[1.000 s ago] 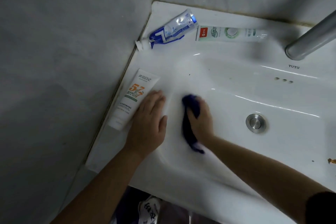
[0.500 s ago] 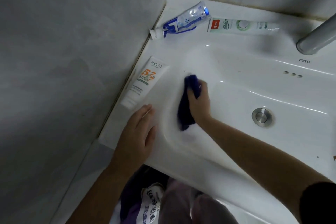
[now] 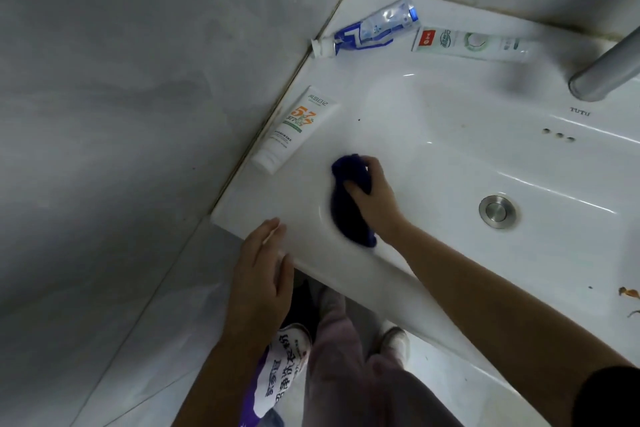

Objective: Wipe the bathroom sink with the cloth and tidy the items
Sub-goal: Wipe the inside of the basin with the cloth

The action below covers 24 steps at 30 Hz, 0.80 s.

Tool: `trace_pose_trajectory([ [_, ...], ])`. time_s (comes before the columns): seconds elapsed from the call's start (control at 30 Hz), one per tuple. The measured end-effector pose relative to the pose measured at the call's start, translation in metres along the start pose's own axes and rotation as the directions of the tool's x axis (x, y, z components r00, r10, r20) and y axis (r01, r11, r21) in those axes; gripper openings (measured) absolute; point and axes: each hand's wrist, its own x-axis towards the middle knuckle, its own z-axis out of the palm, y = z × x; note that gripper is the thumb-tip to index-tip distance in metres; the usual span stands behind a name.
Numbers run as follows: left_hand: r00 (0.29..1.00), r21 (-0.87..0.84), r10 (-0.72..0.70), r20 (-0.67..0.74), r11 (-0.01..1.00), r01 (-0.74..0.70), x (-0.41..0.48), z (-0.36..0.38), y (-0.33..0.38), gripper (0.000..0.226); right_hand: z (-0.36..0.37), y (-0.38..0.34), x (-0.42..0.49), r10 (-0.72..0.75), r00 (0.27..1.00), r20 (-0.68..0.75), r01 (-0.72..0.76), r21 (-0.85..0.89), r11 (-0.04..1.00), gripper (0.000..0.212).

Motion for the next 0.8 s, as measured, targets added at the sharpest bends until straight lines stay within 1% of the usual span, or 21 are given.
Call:
trace_pose_trajectory([
  [0.03, 1.0, 0.007, -0.016, -0.009, 1.0, 0.016, -0.002, 0.0, 0.0, 0.047, 0.0, 0.004, -0.009, -0.001, 0.996, 0.089, 0.006, -0.053, 0.999, 0.035],
  [0.07, 1.0, 0.016, -0.019, -0.009, 1.0, 0.019, -0.005, 0.001, 0.0, 0.047, -0.007, 0.009, -0.021, -0.011, 0.979, 0.202, 0.041, -0.144, 0.989, 0.032],
  [0.1, 1.0, 0.031, -0.005, -0.005, 1.0, 0.005, -0.007, 0.001, 0.001, 0.047, -0.018, 0.015, -0.031, 0.009, 0.95, 0.311, 0.066, -0.228, 0.971, 0.027],
  [0.13, 1.0, 0.051, 0.017, 0.002, 0.999, -0.017, -0.008, 0.003, 0.001, 0.046, -0.032, 0.02, -0.037, 0.052, 0.924, 0.378, 0.071, -0.305, 0.95, 0.022],
  [0.17, 0.999, 0.074, 0.039, 0.013, 0.996, -0.04, -0.008, 0.004, 0.001, 0.045, -0.046, 0.027, -0.04, 0.103, 0.907, 0.407, 0.059, -0.367, 0.928, 0.019],
  [0.23, 0.998, 0.114, 0.061, 0.028, 0.991, -0.064, -0.007, 0.007, 0.0, 0.046, -0.059, 0.037, -0.038, 0.193, 0.911, 0.363, -0.006, -0.457, 0.889, 0.019],
  [0.27, 0.998, 0.129, 0.064, 0.028, 0.989, -0.067, -0.006, 0.01, -0.001, 0.048, -0.055, 0.036, -0.034, 0.187, 0.926, 0.328, -0.014, -0.466, 0.885, 0.02],
  [0.3, 0.998, 0.143, 0.064, 0.026, 0.987, -0.067, -0.003, 0.012, -0.001, 0.052, -0.043, 0.032, -0.028, 0.163, 0.938, 0.307, -0.015, -0.435, 0.901, 0.021],
  [0.37, 0.997, 0.162, 0.066, 0.029, 0.984, -0.069, 0.002, 0.019, -0.002, 0.058, -0.012, 0.012, -0.022, 0.067, 0.966, 0.248, 0.0, -0.261, 0.965, 0.026],
  [0.4, 0.998, 0.165, 0.063, 0.028, 0.984, -0.067, 0.003, 0.022, -0.003, 0.057, -0.003, -0.001, -0.022, 0.013, 0.974, 0.225, 0.031, -0.19, 0.981, 0.029],
  [0.43, 0.998, 0.164, 0.055, 0.024, 0.985, -0.058, 0.004, 0.024, -0.004, 0.055, 0.0, -0.012, -0.026, -0.034, 0.971, 0.238, 0.074, -0.161, 0.984, 0.033],
  [0.47, 0.999, 0.158, 0.042, 0.018, 0.986, -0.044, 0.004, 0.025, -0.005, 0.054, -0.002, -0.015, -0.033, -0.109, 0.954, 0.281, 0.167, -0.19, 0.967, 0.037],
  [0.5, 0.999, 0.15, 0.031, 0.017, 0.988, -0.034, 0.004, 0.024, -0.006, 0.054, -0.006, -0.015, -0.042, -0.175, 0.925, 0.337, 0.272, -0.268, 0.924, 0.039],
  [0.57, 0.999, 0.162, 0.029, 0.013, 0.986, -0.031, 0.001, 0.02, -0.009, 0.055, -0.015, -0.008, -0.06, -0.339, 0.858, 0.386, 0.489, -0.409, 0.771, 0.037],
  [0.6, 0.999, 0.187, 0.034, 0.003, 0.982, -0.034, -0.001, 0.017, -0.011, 0.051, -0.014, -0.006, -0.066, -0.409, 0.814, 0.413, 0.571, -0.441, 0.692, 0.036],
  [0.67, 0.999, 0.224, 0.026, -0.033, 0.974, -0.018, -0.005, 0.008, -0.015, 0.045, 0.0, -0.007, -0.062, -0.493, 0.732, 0.47, 0.678, -0.433, 0.594, 0.035],
  [0.7, 0.999, 0.227, 0.007, -0.053, 0.974, 0.006, -0.006, 0.004, -0.016, 0.044, 0.01, -0.009, -0.052, -0.524, 0.716, 0.462, 0.697, -0.424, 0.578, 0.036],
  [0.73, 0.997, 0.226, -0.019, -0.076, 0.974, 0.036, -0.007, -0.001, -0.016, 0.044, 0.018, -0.013, -0.037, -0.539, 0.731, 0.418, 0.682, -0.433, 0.59, 0.036],
  [0.77, 0.994, 0.224, -0.045, -0.103, 0.972, 0.067, -0.008, -0.006, -0.015, 0.044, 0.023, -0.02, -0.021, -0.536, 0.77, 0.347, 0.637, -0.465, 0.614, 0.035],
  [0.8, 0.99, 0.223, -0.063, -0.123, 0.971, 0.089, -0.008, -0.01, -0.013, 0.043, 0.025, -0.025, -0.004, -0.518, 0.821, 0.24, 0.561, -0.507, 0.655, 0.034],
])
